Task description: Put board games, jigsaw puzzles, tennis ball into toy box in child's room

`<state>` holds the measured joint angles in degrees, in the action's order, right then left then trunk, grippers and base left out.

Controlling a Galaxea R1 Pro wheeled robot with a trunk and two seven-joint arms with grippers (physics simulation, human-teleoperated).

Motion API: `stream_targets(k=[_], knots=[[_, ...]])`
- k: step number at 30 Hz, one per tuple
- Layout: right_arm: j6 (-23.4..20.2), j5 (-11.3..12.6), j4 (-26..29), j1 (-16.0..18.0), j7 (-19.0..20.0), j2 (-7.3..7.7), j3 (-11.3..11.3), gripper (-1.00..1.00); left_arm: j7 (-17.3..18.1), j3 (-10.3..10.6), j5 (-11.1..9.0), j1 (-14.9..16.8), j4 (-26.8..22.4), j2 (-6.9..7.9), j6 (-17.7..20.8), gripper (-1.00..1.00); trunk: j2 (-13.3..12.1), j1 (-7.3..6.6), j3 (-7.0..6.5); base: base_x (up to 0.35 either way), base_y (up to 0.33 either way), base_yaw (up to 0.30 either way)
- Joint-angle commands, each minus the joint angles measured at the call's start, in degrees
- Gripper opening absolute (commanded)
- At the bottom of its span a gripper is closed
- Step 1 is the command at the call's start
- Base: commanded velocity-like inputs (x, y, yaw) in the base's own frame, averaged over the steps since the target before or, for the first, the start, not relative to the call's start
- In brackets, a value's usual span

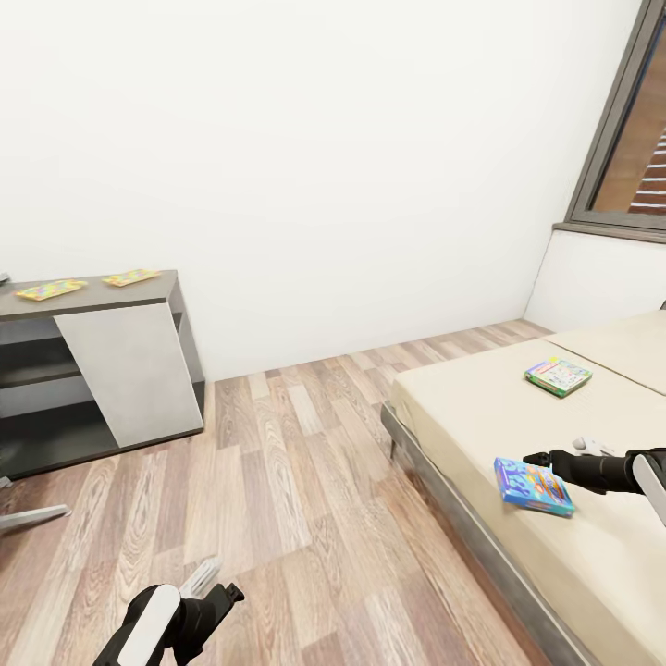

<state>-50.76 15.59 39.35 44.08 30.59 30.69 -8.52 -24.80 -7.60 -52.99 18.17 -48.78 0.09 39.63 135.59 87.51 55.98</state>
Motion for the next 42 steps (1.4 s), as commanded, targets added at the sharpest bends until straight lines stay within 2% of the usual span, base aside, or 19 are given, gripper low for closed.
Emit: stream_targets(k=[1, 35, 42], knots=[[-0.3, -0.1, 0.0, 0.0, 0.3, -0.02, -0.2, 1.0, -0.5, 0.0, -0.6, 0.0, -0.1, -0.01, 0.2, 1.0, 0.0, -0.01, 0.06, 0.0, 0.0, 0.01], [-0.4, 0.0, 0.0, 0.0, 0.3, 0.0, -0.2, 1.0, -0.5, -0.2, -0.6, 0.0, -0.1, -0.01, 0.2, 1.0, 0.0, -0.01, 0.06, -0.047, 0.0, 0.001], [-2.7, 0.3, 0.0, 0.0, 0.2, 0.14, -0.5, 1.0, -0.5, -0.2, -0.5, 0.0, -0.1, -0.01, 0.2, 1.0, 0.0, -0.01, 0.06, 0.0, 0.0, 0.0]])
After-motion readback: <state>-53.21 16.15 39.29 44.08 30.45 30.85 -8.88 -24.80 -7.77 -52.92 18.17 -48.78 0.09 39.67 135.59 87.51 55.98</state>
